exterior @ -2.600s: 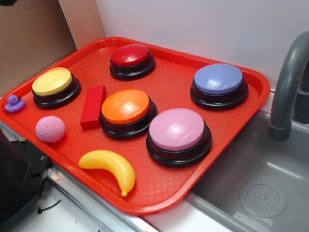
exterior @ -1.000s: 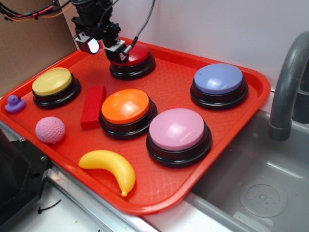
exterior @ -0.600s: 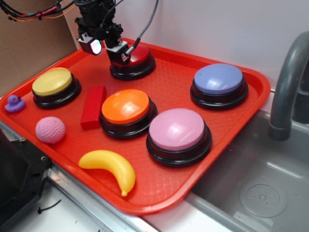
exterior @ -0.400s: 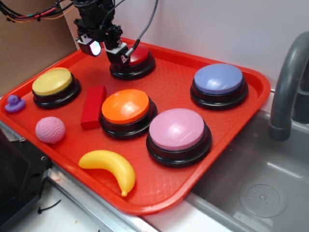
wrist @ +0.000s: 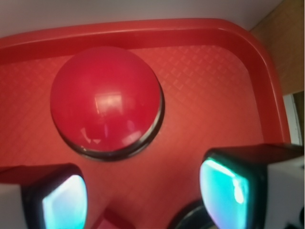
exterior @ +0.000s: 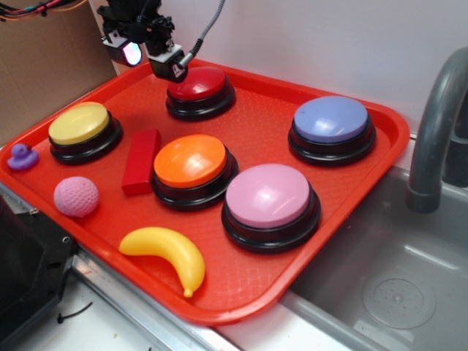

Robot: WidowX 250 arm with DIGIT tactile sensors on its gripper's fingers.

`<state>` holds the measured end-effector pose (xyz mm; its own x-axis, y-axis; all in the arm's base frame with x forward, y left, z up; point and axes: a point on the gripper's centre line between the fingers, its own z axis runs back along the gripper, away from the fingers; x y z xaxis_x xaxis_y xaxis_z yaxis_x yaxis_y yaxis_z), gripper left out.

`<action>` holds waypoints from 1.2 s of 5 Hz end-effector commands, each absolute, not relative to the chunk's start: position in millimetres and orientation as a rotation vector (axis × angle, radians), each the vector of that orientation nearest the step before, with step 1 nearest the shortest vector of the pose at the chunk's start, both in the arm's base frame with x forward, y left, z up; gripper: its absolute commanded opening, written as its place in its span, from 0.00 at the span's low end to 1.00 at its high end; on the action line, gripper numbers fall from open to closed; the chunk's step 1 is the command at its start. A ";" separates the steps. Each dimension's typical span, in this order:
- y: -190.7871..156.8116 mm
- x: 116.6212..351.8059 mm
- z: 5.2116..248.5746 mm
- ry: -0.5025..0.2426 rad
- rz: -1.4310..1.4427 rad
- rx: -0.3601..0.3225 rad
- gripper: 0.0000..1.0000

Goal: Push the red button.

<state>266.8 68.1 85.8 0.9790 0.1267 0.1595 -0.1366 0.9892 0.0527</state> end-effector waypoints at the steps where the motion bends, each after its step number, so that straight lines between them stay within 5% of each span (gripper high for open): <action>1: 71.3 275.9 121.6 -0.248 0.134 0.102 1.00; 6: 65.1 269.1 146.7 -0.284 0.140 0.092 1.00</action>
<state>260.1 64.3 122.9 0.9682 0.1445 0.2044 -0.1609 0.9848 0.0656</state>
